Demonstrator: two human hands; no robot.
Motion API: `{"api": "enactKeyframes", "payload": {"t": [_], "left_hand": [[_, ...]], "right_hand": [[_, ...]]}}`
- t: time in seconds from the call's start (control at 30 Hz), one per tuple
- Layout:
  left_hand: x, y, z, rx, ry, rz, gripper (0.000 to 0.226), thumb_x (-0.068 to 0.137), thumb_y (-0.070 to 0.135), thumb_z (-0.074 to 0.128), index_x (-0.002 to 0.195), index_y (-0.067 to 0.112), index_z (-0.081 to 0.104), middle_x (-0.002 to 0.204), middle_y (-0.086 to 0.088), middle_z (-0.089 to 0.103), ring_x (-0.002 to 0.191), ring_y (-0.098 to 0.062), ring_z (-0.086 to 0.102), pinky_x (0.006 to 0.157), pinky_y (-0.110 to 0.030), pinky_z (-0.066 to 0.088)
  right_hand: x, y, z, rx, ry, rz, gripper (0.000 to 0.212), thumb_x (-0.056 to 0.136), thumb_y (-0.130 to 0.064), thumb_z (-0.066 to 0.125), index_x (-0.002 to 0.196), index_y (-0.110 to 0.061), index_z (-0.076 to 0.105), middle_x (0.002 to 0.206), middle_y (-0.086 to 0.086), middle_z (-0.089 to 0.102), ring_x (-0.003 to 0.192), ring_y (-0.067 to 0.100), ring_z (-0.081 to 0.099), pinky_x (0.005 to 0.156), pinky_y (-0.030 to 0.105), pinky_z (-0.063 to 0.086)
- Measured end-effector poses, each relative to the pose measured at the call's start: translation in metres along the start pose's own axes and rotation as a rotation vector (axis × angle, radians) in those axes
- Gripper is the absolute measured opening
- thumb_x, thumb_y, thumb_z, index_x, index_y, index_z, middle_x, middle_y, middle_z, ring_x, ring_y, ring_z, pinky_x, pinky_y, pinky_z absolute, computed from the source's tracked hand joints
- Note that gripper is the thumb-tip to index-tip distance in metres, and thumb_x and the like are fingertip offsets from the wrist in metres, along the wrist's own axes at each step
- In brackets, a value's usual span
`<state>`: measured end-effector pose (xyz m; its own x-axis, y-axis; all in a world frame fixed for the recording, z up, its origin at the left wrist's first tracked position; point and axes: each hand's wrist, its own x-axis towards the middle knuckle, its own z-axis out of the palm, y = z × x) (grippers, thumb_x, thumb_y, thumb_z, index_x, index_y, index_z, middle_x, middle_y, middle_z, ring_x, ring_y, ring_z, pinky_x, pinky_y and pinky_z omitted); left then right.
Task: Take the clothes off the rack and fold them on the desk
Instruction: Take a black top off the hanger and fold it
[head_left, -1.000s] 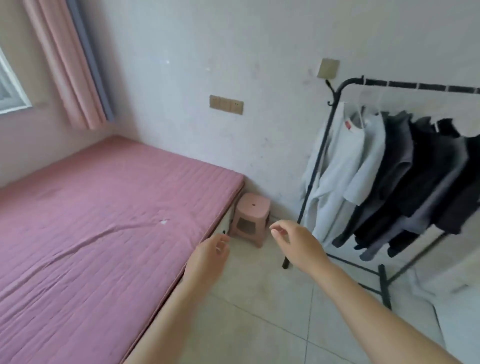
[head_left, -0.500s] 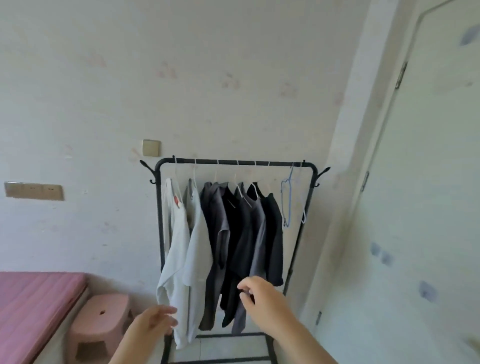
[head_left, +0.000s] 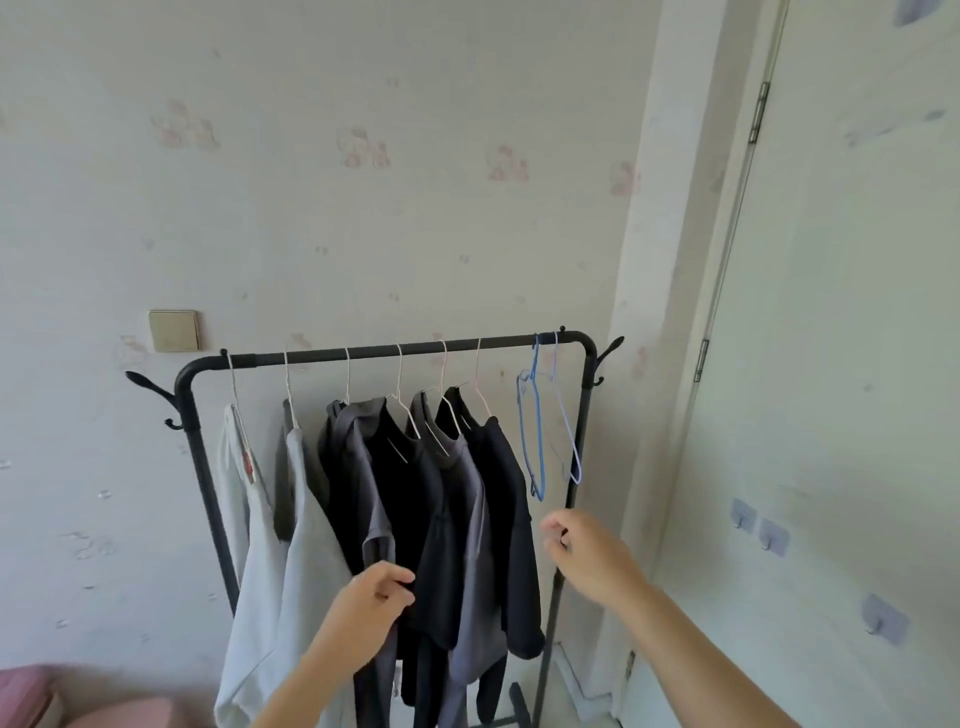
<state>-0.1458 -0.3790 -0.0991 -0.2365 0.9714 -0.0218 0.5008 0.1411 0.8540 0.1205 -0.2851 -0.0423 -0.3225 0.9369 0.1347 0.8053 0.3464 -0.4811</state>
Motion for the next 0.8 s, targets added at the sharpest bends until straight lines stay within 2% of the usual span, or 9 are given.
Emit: {"api": "enactKeyframes", "payload": {"t": [0.13, 0.23, 0.37, 0.5, 0.53, 0.63, 0.73, 0.8], "left_hand": [[0.091, 0.027, -0.01, 0.067, -0.001, 0.114, 0.013, 0.094, 0.021, 0.058, 0.101, 0.032, 0.061, 0.096, 0.008, 0.066, 0.084, -0.009, 0.064, 0.068, -0.017, 0.048], [0.149, 0.049, -0.017, 0.065, 0.005, 0.178, 0.014, 0.094, 0.02, 0.058, 0.1, 0.032, 0.061, 0.096, 0.009, 0.065, 0.088, -0.007, 0.061, 0.072, -0.016, 0.045], [0.219, 0.078, -0.022, 0.023, -0.032, 0.242, 0.017, 0.094, 0.016, 0.054, 0.105, 0.027, 0.06, 0.1, 0.01, 0.065, 0.09, -0.009, 0.061, 0.071, -0.015, 0.044], [0.271, 0.1, -0.016, -0.051, -0.047, 0.23, 0.024, 0.094, 0.015, 0.053, 0.118, 0.018, 0.057, 0.099, 0.003, 0.067, 0.083, -0.006, 0.063, 0.061, -0.008, 0.041], [0.281, 0.103, -0.012, -0.064, -0.052, 0.219, 0.027, 0.094, 0.016, 0.052, 0.121, 0.016, 0.057, 0.099, 0.002, 0.067, 0.084, -0.009, 0.064, 0.064, -0.011, 0.044], [0.305, 0.108, 0.004, -0.071, -0.08, 0.186, 0.04, 0.092, 0.016, 0.05, 0.132, 0.011, 0.052, 0.112, 0.0, 0.065, 0.096, -0.016, 0.064, 0.086, -0.028, 0.051], [0.312, 0.107, 0.026, -0.05, -0.154, 0.131, 0.051, 0.096, 0.015, 0.049, 0.145, 0.011, 0.038, 0.135, -0.002, 0.053, 0.109, -0.014, 0.057, 0.088, -0.017, 0.045], [0.313, 0.104, 0.041, -0.028, -0.162, 0.124, 0.054, 0.097, 0.014, 0.046, 0.148, 0.008, 0.03, 0.135, -0.003, 0.051, 0.117, -0.015, 0.053, 0.094, -0.019, 0.039]], "right_hand": [[0.076, -0.003, -0.009, 0.042, 0.075, 0.011, 0.024, 0.096, -0.021, 0.048, 0.115, -0.023, 0.061, 0.117, -0.009, 0.061, 0.108, 0.011, 0.059, 0.093, 0.031, 0.048], [0.124, -0.013, -0.018, 0.057, 0.074, 0.042, 0.028, 0.096, -0.021, 0.048, 0.121, -0.021, 0.06, 0.123, -0.008, 0.06, 0.112, 0.01, 0.056, 0.098, 0.029, 0.045], [0.19, -0.028, -0.035, 0.088, 0.114, 0.038, 0.028, 0.098, -0.02, 0.048, 0.123, -0.02, 0.058, 0.12, -0.006, 0.06, 0.103, 0.008, 0.054, 0.092, 0.024, 0.042], [0.249, -0.039, -0.043, 0.118, 0.122, 0.044, 0.028, 0.098, -0.019, 0.048, 0.124, -0.019, 0.058, 0.12, -0.003, 0.061, 0.1, 0.008, 0.053, 0.087, 0.022, 0.04], [0.263, -0.039, -0.043, 0.117, 0.12, 0.053, 0.028, 0.098, -0.02, 0.048, 0.124, -0.019, 0.058, 0.121, -0.002, 0.061, 0.102, 0.009, 0.055, 0.088, 0.023, 0.042], [0.294, -0.041, -0.04, 0.135, 0.103, 0.074, 0.029, 0.097, -0.02, 0.048, 0.125, -0.018, 0.058, 0.123, -0.001, 0.061, 0.111, 0.015, 0.056, 0.087, 0.025, 0.042], [0.316, -0.043, -0.025, 0.175, 0.058, 0.097, 0.033, 0.097, -0.018, 0.049, 0.129, -0.013, 0.055, 0.127, 0.003, 0.058, 0.117, 0.018, 0.054, 0.088, 0.025, 0.04], [0.334, -0.041, -0.007, 0.218, 0.009, 0.119, 0.038, 0.096, -0.018, 0.051, 0.134, -0.012, 0.05, 0.13, 0.007, 0.057, 0.117, 0.021, 0.054, 0.095, 0.03, 0.044]]}}
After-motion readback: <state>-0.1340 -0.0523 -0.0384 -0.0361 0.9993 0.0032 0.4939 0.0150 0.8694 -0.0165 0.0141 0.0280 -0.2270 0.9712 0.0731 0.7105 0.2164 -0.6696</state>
